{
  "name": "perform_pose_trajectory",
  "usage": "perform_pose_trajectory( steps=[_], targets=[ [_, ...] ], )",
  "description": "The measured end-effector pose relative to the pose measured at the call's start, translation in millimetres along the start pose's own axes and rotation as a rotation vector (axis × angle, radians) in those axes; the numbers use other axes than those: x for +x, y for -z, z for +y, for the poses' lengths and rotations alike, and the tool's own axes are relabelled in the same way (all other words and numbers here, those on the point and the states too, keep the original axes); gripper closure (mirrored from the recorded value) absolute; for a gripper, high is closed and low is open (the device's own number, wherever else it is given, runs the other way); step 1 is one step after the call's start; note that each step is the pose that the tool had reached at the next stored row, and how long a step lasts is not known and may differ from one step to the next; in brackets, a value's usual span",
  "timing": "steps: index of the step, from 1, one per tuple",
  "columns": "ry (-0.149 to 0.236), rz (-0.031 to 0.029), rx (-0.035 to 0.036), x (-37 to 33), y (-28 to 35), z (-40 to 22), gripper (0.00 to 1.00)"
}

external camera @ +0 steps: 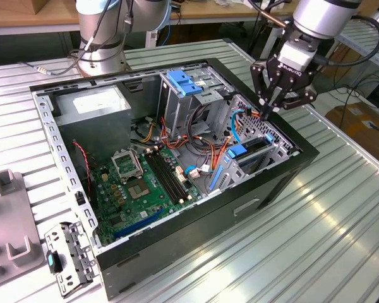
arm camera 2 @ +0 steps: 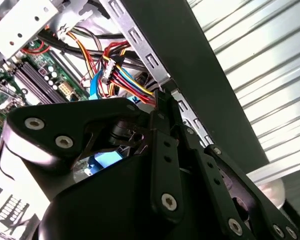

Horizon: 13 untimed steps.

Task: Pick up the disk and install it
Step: 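Insert the first disk wire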

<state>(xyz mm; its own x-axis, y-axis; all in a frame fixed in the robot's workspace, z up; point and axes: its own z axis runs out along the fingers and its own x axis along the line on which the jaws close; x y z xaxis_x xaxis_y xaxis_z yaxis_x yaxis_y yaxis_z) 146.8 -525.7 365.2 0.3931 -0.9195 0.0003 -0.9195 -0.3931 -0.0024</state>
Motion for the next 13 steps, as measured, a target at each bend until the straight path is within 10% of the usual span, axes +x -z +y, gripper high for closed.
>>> perform_pose_trajectory(
  steps=[13],
  targets=[
    [-0.134,0.0002,0.0000,-3.1,-2.1,6.3,0.84]
  ],
)
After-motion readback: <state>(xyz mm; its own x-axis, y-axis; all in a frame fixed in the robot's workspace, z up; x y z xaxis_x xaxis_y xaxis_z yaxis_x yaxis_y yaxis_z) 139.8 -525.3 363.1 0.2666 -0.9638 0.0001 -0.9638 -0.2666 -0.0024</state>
